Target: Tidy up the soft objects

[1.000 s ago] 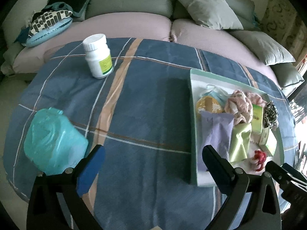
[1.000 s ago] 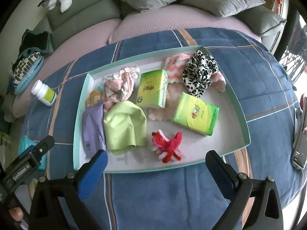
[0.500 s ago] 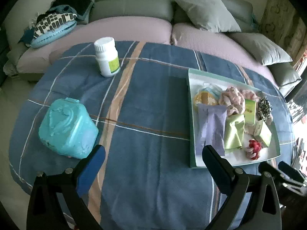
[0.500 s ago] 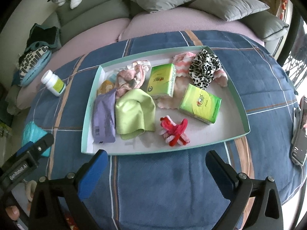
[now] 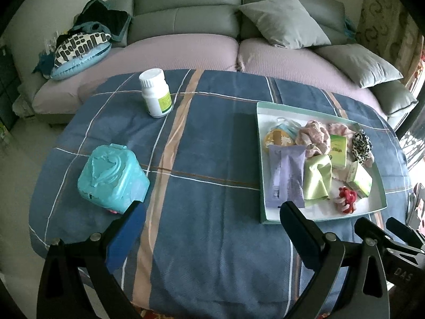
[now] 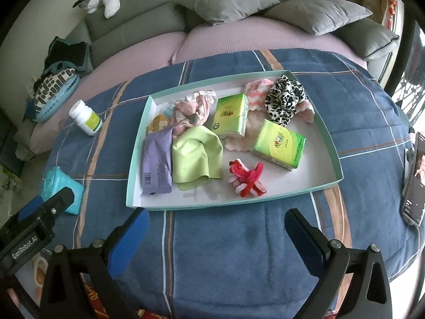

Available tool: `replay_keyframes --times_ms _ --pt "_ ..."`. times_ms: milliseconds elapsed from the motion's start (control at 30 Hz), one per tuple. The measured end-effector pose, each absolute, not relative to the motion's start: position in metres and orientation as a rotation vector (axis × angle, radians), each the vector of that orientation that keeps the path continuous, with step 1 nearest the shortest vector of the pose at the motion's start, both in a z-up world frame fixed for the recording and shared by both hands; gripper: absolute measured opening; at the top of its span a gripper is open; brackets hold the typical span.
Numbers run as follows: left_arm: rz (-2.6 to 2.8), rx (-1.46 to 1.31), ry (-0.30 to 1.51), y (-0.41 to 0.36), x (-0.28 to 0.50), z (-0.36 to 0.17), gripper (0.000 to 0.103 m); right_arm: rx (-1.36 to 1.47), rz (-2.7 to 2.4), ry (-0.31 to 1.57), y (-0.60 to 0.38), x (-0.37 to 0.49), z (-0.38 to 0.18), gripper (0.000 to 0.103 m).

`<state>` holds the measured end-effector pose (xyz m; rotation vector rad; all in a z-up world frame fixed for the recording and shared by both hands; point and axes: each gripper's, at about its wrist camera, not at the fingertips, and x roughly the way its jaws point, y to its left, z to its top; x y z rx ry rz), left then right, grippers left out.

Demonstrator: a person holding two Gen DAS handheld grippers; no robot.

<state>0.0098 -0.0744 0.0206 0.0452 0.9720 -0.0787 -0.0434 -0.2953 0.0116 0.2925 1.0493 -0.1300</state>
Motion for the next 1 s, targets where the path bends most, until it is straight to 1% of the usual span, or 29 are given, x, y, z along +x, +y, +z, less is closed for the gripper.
replay_keyframes --times_ms 1000 --pt "-0.026 0.075 0.981 -0.0651 0.0019 0.0243 0.101 0.265 -0.161 1.054 -0.2949 -0.0498 0.0168 0.103"
